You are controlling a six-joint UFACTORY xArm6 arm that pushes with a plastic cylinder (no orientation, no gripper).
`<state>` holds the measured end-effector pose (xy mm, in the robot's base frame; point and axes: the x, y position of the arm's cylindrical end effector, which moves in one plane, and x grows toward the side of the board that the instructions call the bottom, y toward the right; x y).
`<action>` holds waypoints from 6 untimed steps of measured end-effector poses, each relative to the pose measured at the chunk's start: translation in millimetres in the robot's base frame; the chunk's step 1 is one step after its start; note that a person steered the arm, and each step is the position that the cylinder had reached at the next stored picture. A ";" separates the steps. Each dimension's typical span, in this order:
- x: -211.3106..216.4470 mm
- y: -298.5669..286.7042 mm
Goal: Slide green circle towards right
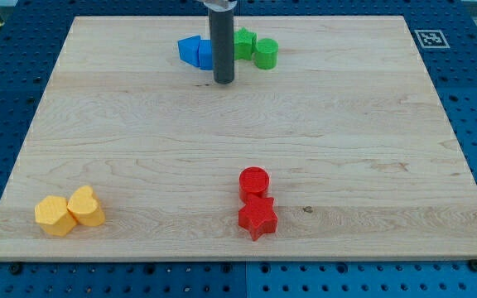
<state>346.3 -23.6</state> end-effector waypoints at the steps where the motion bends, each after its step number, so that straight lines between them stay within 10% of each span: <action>1: -7.8 11.5; 6: -52.2 108.7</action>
